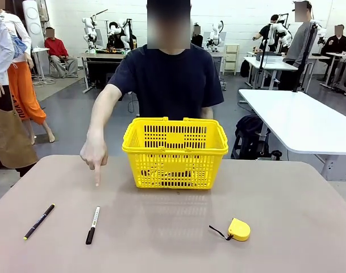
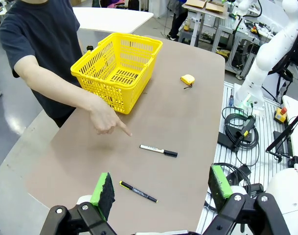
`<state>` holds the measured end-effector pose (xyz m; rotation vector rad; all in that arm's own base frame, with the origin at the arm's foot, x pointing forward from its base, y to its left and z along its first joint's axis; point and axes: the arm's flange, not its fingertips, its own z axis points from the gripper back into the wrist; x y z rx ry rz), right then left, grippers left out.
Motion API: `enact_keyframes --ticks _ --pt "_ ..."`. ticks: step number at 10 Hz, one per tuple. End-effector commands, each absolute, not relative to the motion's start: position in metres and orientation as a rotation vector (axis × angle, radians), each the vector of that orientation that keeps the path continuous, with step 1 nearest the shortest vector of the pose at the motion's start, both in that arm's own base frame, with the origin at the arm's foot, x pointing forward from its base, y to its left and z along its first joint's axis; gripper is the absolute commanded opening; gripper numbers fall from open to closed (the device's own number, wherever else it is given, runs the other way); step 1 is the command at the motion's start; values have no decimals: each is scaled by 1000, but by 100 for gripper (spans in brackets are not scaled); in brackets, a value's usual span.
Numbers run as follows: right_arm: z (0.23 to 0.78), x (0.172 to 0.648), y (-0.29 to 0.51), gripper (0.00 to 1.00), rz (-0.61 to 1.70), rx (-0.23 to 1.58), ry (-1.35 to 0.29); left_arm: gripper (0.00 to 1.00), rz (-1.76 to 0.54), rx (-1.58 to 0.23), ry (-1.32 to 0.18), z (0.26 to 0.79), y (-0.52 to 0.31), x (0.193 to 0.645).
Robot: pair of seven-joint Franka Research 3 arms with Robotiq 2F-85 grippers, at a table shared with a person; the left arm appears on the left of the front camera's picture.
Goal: Place the items the person wants into the basket.
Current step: Pick up the item the person points to and place it in the Market Basket.
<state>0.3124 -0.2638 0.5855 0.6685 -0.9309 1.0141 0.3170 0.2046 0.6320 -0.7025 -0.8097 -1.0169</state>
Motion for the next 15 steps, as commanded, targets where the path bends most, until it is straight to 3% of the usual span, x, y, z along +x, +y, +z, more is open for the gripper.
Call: enact_keyframes --ticks 1,4,5,7,10,13,15 --pt "588 313 -266 100 1026 679 -948 100 -1031 -706 -830 632 205 316" --pt "588 313 -266 100 1026 679 -948 100 -1017 -702 -810 632 205 317" --pt "588 313 -266 100 1026 679 -948 100 -1145 -629 -752 653 169 303" --pt "588 313 -266 100 1026 679 -948 100 -1393 -415 -439 688 79 300" --pt "588 313 -266 100 1026 679 -948 100 -1291 -331 -141 650 -50 305" --pt "588 313 -266 100 1026 679 -948 100 -902 -79 -276 580 -120 301" --pt "588 313 -266 100 1026 679 -948 100 -747 138 -290 539 -130 307"
